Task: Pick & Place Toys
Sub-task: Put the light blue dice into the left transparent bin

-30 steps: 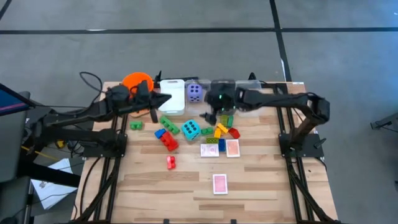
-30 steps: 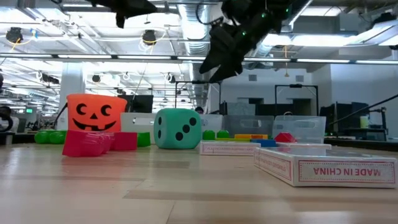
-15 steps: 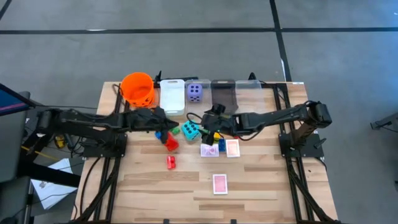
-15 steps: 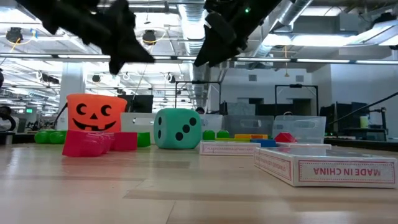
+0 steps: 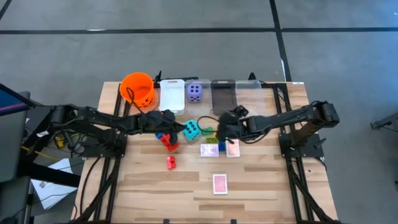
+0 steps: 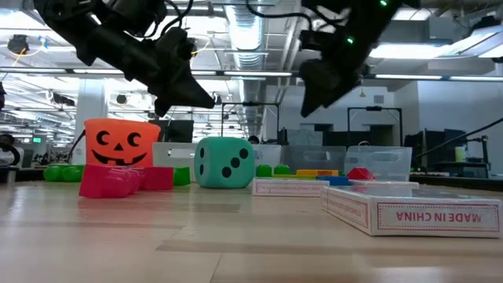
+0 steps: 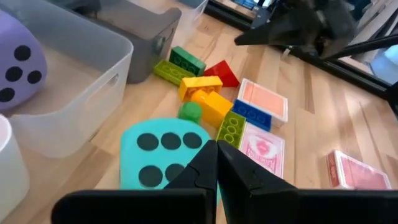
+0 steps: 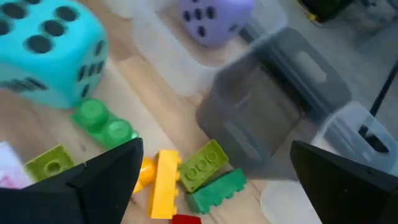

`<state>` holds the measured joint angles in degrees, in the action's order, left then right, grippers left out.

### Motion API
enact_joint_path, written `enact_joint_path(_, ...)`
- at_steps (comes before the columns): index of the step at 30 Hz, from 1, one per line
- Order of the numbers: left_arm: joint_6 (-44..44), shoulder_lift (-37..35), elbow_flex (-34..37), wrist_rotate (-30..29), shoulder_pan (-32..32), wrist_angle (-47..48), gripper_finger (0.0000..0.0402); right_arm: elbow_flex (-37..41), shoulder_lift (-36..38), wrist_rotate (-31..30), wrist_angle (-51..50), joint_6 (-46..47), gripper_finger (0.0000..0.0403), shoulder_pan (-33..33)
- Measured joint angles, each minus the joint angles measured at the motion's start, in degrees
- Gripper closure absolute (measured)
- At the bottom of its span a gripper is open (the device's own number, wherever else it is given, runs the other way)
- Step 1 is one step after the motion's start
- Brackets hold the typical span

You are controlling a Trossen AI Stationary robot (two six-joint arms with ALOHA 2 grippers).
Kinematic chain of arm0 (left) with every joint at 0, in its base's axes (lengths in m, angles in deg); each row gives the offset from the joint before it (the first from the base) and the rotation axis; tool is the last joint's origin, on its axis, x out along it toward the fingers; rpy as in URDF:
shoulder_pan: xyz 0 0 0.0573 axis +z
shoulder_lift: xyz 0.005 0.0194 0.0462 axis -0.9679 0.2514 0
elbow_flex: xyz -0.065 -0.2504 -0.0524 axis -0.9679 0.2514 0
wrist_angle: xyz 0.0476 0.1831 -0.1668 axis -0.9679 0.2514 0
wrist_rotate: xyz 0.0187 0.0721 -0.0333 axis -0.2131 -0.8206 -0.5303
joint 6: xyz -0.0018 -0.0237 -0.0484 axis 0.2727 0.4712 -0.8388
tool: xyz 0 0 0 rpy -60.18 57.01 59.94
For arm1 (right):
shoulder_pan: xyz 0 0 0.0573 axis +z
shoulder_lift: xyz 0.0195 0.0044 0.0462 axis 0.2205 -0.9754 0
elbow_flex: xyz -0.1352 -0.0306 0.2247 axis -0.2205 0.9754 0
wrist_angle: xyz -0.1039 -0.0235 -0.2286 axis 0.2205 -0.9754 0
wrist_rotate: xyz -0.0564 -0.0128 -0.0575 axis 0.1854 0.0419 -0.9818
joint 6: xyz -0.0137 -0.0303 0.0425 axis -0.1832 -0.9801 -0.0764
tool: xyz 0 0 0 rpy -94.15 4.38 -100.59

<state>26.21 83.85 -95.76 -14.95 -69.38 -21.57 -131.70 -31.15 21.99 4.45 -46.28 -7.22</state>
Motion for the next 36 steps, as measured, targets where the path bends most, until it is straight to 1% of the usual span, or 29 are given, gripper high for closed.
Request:
enact_joint_path(2, 0.0, 0.0, 0.0, 0.0, 0.0, -0.5, 0.0402, 3.8, 2.9, -1.5, 2.8, 1.8, 0.0003, 0.9)
enact_joint_path(4, 0.4, 0.0, 0.0, 0.0, 0.0, -1.3, 0.0402, 8.0, 5.5, -2.1, 8.1, 1.5, 0.0003, 1.8)
enact_joint_path(7, 0.9, 0.0, 0.0, 0.0, 0.1, -2.8, 0.0401, 15.4, 9.0, -1.5, 18.2, -2.6, 0.0003, 3.0)
enact_joint_path(8, 0.9, 0.0, 0.0, 0.0, 0.2, -3.1, 0.0402, 18.0, 10.0, 0.6, 24.0, -5.4, 0.0003, 3.3)
enact_joint_path(9, 0.9, 0.0, 0.0, 0.0, 0.3, -3.6, 0.0402, 21.0, 11.2, 4.3, 30.2, -9.1, 0.0003, 3.5)
enact_joint_path(12, 0.9, 0.0, 0.0, 0.0, 0.4, -4.7, 0.0402, 29.9, 12.3, 22.3, 55.0, -20.0, 0.0003, 2.8)
enact_joint_path(13, 0.9, 0.0, 0.0, 0.0, 0.4, -5.0, 0.0402, 32.4, 12.4, 26.9, 62.4, -22.1, 0.0003, 2.0)
enact_joint_path(14, 0.9, 0.0, 0.0, 0.0, 0.4, -5.0, 0.0402, 34.3, 12.3, 30.5, 68.9, -23.5, 0.0003, 0.9)
enact_joint_path(16, 0.9, 0.0, 0.0, 0.3, 0.4, -4.9, 0.0401, 37.3, 12.5, 34.0, 77.3, -25.6, 0.0003, -2.1)
enact_joint_path(19, 0.9, 0.0, 0.0, 2.0, 0.4, -4.3, 0.0402, 39.9, 12.4, 36.4, 82.2, -27.7, 0.0003, -6.3)
enact_joint_path(22, 0.9, 0.5, 0.0, 2.4, 0.4, -2.9, 0.0402, 40.2, 12.2, 39.2, 82.9, -30.1, 0.0003, -9.2)
enact_joint_path(26, -0.8, 3.0, 0.0, 2.4, 0.4, -2.5, 0.0402, 40.2, 8.3, 39.8, 88.6, -33.0, 0.0003, -11.2)
enact_joint_path(30, -4.2, 7.1, 0.0, 1.9, 0.5, -6.1, 0.0402, 40.2, 2.1, 39.9, 93.6, -34.6, 0.0003, -11.7)
enact_joint_path(34, -6.4, 12.9, -0.2, 1.8, 1.4, -14.3, 0.0402, 40.2, -3.6, 39.9, 100.9, -35.6, 0.0003, -12.1)
enact_joint_path(36, -6.8, 16.0, -1.8, 1.8, 1.8, -15.6, 0.0402, 39.9, -5.3, 39.9, 103.3, -36.0, 0.0003, -12.2)
